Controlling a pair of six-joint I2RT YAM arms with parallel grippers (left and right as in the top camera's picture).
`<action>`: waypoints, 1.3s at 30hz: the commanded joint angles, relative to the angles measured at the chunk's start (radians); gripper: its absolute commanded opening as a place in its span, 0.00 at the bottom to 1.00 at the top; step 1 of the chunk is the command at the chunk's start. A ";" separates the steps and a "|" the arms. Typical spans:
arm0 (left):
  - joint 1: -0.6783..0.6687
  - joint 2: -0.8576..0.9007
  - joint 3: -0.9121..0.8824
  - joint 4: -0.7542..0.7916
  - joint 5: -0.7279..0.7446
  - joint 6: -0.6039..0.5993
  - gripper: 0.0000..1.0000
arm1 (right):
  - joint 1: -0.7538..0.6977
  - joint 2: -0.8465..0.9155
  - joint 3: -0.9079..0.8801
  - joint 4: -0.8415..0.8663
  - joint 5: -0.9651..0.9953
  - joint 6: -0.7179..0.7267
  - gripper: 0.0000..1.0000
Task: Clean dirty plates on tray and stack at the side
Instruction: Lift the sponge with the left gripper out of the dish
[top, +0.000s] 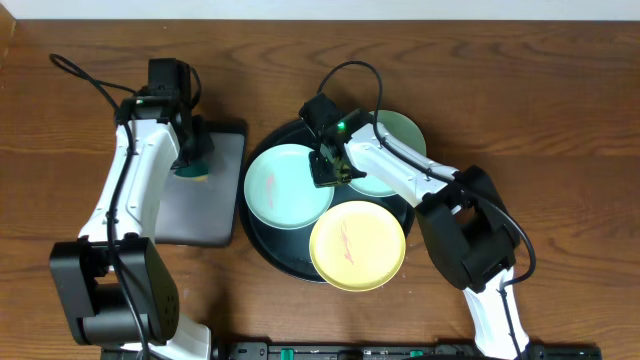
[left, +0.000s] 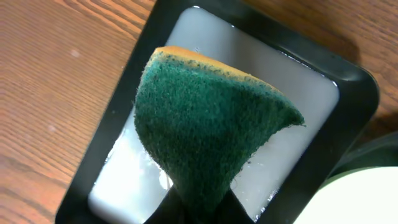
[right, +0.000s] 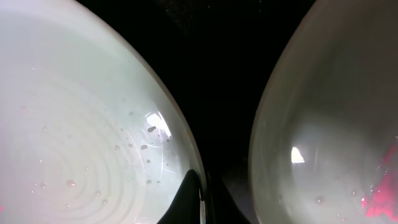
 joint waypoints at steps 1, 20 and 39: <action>-0.017 0.003 0.006 0.000 -0.048 -0.009 0.07 | 0.002 0.011 -0.002 -0.004 0.036 -0.008 0.01; -0.039 0.003 0.006 0.023 -0.174 -0.025 0.08 | 0.002 0.011 -0.002 -0.003 0.037 -0.008 0.01; -0.039 -0.085 0.006 0.205 -0.203 0.049 0.07 | 0.002 0.011 -0.002 0.000 0.041 -0.008 0.01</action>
